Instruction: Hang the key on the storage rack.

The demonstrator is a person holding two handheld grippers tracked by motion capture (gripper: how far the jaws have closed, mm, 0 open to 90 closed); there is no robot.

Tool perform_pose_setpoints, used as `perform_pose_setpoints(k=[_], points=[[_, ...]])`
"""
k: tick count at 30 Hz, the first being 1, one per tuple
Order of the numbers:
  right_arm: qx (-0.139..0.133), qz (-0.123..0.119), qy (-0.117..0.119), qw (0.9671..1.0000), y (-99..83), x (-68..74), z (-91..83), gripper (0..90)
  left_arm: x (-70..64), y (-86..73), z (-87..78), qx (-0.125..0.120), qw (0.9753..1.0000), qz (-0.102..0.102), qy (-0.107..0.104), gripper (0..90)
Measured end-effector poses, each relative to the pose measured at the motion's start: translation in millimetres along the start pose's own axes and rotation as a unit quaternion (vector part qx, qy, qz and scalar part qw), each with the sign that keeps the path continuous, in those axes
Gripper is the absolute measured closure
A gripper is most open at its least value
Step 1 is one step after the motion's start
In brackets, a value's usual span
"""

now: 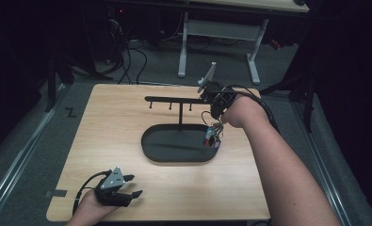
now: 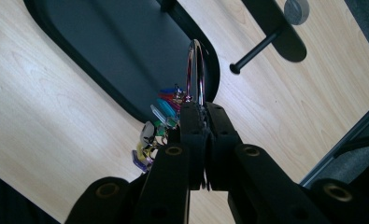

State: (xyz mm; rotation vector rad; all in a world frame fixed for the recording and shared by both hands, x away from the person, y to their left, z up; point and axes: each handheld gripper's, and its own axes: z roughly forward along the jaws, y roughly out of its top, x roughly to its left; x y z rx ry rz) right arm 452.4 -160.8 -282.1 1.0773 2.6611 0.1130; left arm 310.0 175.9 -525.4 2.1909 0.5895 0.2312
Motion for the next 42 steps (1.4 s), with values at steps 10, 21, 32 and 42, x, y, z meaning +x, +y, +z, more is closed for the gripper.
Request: perform_pose_setpoints(k=[10, 21, 32, 42], points=[[0.004, 0.016, 0.007, 0.9998, 11.6, -13.1, 13.0, 88.0, 0.8, -0.6, -0.7, 0.002, 1.0000, -0.002, -0.002, 34.7], [0.002, 0.037, 0.018, 0.9992, 12.8, -33.2, 22.1, 87.9, 0.6, -1.0, 0.1, 0.004, 1.0000, 0.000, -0.003, 34.7], [-0.004, 0.060, 0.028, 0.9978, 10.0, -47.0, 30.7, 87.7, 0.0, -1.4, 1.0, 0.004, 1.0000, 0.002, -0.003, 34.7], [0.001, 0.062, 0.018, 0.9979, 12.4, -46.4, 34.5, 85.0, 0.0, -1.2, 0.5, 0.008, 0.9999, 0.004, -0.005, 34.7]])
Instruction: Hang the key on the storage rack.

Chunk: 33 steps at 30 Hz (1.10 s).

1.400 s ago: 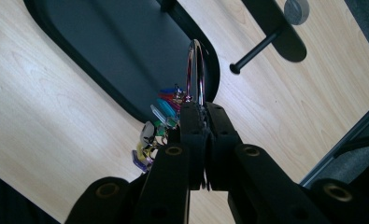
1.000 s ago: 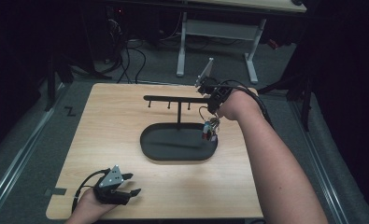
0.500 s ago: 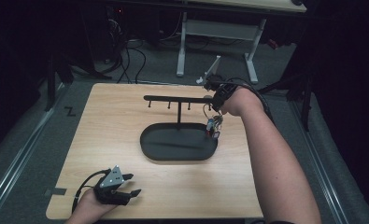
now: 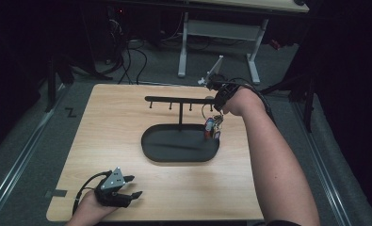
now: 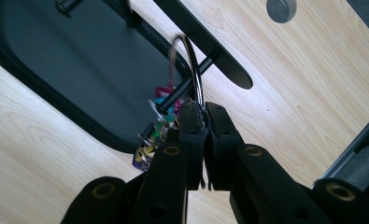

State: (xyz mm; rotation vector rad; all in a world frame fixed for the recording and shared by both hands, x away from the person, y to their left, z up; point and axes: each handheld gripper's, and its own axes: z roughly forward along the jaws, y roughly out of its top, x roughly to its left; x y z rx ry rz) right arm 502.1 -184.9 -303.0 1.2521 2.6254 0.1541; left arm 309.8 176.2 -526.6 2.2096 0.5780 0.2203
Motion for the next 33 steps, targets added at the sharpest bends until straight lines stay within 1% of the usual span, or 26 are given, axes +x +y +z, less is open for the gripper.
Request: perform_pose_setpoints(k=[2, 3, 4, 5, 7, 8, 9, 10, 14, 15, 16, 17, 18, 19, 21, 23, 25, 28, 29, 32, 33], points=[[-0.006, -0.001, -0.003, 1.0000, 0.0, -0.6, -1.1, 83.7, 0.0, -0.2, 0.1, -0.002, 1.0000, 0.000, 0.002, 34.7], [-0.010, 0.005, -0.004, 0.9999, -0.2, -0.6, -2.7, 83.4, 0.1, -0.3, 0.2, -0.004, 1.0000, -0.002, 0.002, 34.8], [-0.013, 0.004, -0.006, 0.9999, -0.4, -1.2, -4.3, 83.4, 0.5, -0.1, -0.2, -0.001, 1.0000, -0.001, 0.001, 34.7], [-0.016, 0.013, -0.007, 0.9998, -1.5, -0.7, -5.5, 83.1, 0.5, -0.1, -0.3, -0.001, 1.0000, -0.001, 0.001, 34.7], [-0.017, 0.010, -0.012, 0.9997, -2.7, -0.9, -6.5, 82.3, 0.2, -0.2, 0.1, -0.004, 1.0000, -0.001, 0.003, 34.8], [-0.016, 0.014, -0.013, 0.9997, -3.5, -0.1, -7.0, 81.8, 0.1, -0.1, 0.1, -0.004, 1.0000, -0.001, 0.003, 34.8], [-0.018, 0.010, -0.016, 0.9997, -4.6, -0.3, -7.1, 81.4, -0.1, 0.0, 0.2, -0.004, 1.0000, 0.000, 0.003, 34.8], [-0.021, 0.012, -0.016, 0.9996, -5.9, -0.1, -7.3, 81.2, 0.0, 0.3, -0.1, -0.001, 1.0000, 0.000, 0.001, 34.8], [-0.021, 0.014, -0.015, 0.9996, -11.1, 1.5, -6.5, 79.5, -0.5, 0.5, 0.2, -0.001, 1.0000, 0.000, 0.001, 34.8], [-0.020, 0.023, -0.013, 0.9995, -12.7, 3.1, -6.2, 78.5, -0.5, 0.5, 0.3, -0.001, 1.0000, 0.000, 0.001, 34.8], [-0.021, 0.018, -0.013, 0.9995, -14.1, 2.8, -5.5, 77.0, -0.5, 0.6, 0.3, -0.001, 1.0000, 0.000, 0.001, 34.8], [-0.020, 0.025, -0.012, 0.9994, -15.7, 3.6, -4.8, 75.0, -0.5, 0.6, 0.5, -0.001, 1.0000, 0.000, 0.002, 34.8], [-0.020, 0.018, -0.015, 0.9995, -17.0, 2.9, -3.5, 73.6, -0.5, 0.6, 0.6, -0.001, 1.0000, 0.000, 0.002, 34.8], [-0.019, 0.021, -0.016, 0.9995, -18.9, 3.6, -2.2, 71.3, -0.7, 0.5, 0.9, -0.003, 1.0000, 0.000, 0.003, 34.8], [-0.022, 0.021, -0.017, 0.9994, -21.7, 3.9, -0.3, 68.5, -0.9, 0.6, 1.0, -0.004, 1.0000, 0.000, 0.003, 34.8], [-0.022, 0.028, -0.016, 0.9992, -25.0, 5.5, 1.9, 66.1, -0.9, 0.7, 1.0, -0.004, 1.0000, 0.000, 0.003, 34.8], [-0.021, 0.028, -0.018, 0.9992, -28.6, 6.1, 4.7, 62.8, -0.9, 0.9, 1.3, -0.004, 1.0000, 0.000, 0.003, 34.8], [-0.023, 0.038, -0.017, 0.9989, -34.3, 7.2, 7.8, 59.2, -1.1, 1.3, 1.6, -0.003, 1.0000, 0.001, 0.004, 34.8], [-0.025, 0.037, -0.017, 0.9989, -37.1, 7.0, 9.6, 57.5, -1.2, 1.4, 1.6, -0.003, 1.0000, 0.002, 0.003, 34.8], [-0.025, 0.048, -0.019, 0.9983, -43.9, 8.3, 14.4, 53.5, -1.9, 1.7, 2.3, -0.004, 1.0000, 0.002, 0.003, 34.8], [-0.026, 0.046, -0.019, 0.9984, -46.5, 8.0, 16.5, 52.2, -1.8, 1.9, 2.4, -0.002, 1.0000, 0.002, 0.002, 34.8]])
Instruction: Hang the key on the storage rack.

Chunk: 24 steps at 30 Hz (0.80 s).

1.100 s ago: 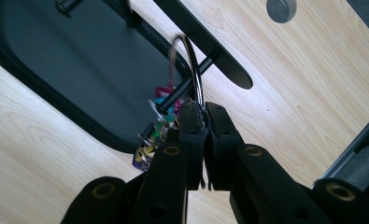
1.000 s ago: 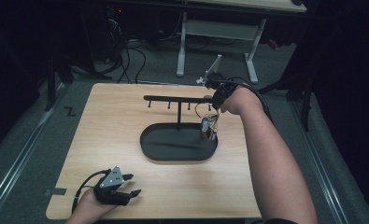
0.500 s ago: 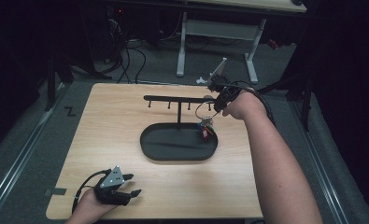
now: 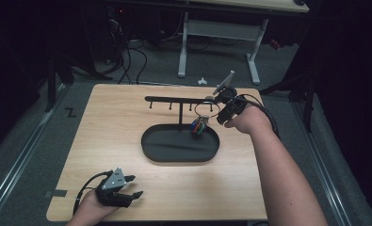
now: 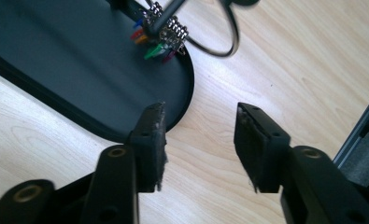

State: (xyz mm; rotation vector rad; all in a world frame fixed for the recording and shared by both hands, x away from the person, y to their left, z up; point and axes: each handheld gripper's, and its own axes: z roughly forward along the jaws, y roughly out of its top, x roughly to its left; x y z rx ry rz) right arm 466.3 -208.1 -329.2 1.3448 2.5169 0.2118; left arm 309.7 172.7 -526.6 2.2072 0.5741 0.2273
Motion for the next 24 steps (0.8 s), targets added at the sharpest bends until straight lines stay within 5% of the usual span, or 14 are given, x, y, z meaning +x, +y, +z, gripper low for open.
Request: perform_pose_setpoints(k=[11, 24], points=[[-0.020, 0.039, 0.017, 0.9989, -33.1, -0.8, 22.7, 41.7, 0.0, 0.6, 1.1, 0.002, 1.0000, 0.001, 0.000, 34.8], [-0.002, 0.067, 0.039, 0.9970, -82.0, 2.4, 71.3, 37.8, 0.3, -0.1, 1.9, 0.002, 1.0000, -0.002, 0.002, 34.8]])
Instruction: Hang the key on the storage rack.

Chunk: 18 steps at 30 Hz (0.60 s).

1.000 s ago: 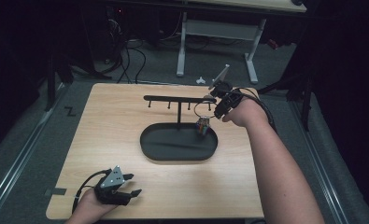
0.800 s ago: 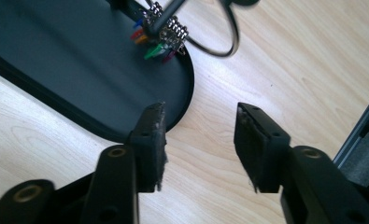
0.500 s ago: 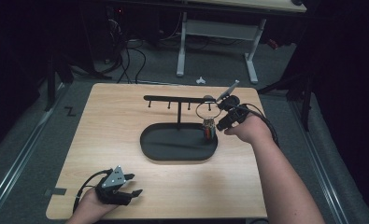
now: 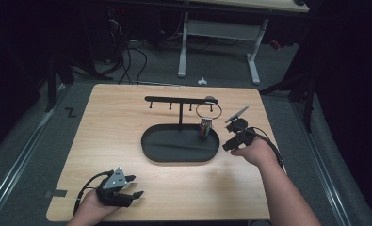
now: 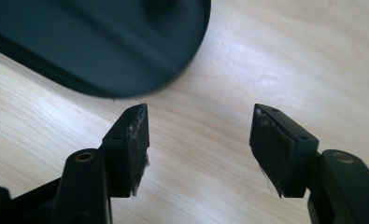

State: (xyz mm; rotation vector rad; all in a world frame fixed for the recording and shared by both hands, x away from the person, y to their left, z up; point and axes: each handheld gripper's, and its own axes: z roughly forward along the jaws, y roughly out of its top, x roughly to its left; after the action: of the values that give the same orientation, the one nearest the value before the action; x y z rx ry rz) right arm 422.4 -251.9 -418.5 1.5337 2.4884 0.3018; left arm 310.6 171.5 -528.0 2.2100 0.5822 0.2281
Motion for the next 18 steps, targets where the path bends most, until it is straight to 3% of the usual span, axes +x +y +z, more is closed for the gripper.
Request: perform_pose_setpoints(k=[4, 10, 12, 18], points=[[-0.007, 0.005, 0.005, 1.0000, -15.4, 2.7, 13.7, 37.6, 0.1, 0.1, 0.4, 0.001, 1.0000, 0.001, 0.000, 34.8], [-0.054, 0.007, 0.006, 0.9985, -41.1, 15.4, 31.2, 37.8, -0.2, -0.2, 1.0, 0.001, 1.0000, 0.000, -0.001, 34.8], [-0.072, 0.000, 0.017, 0.9973, -50.5, 18.3, 37.3, 38.0, -0.3, -0.2, 1.1, 0.002, 1.0000, 0.001, -0.001, 34.8], [-0.127, 0.007, 0.010, 0.9918, -79.3, 29.0, 48.4, 38.3, -0.1, -0.2, 1.7, 0.003, 1.0000, 0.000, 0.000, 34.7]])
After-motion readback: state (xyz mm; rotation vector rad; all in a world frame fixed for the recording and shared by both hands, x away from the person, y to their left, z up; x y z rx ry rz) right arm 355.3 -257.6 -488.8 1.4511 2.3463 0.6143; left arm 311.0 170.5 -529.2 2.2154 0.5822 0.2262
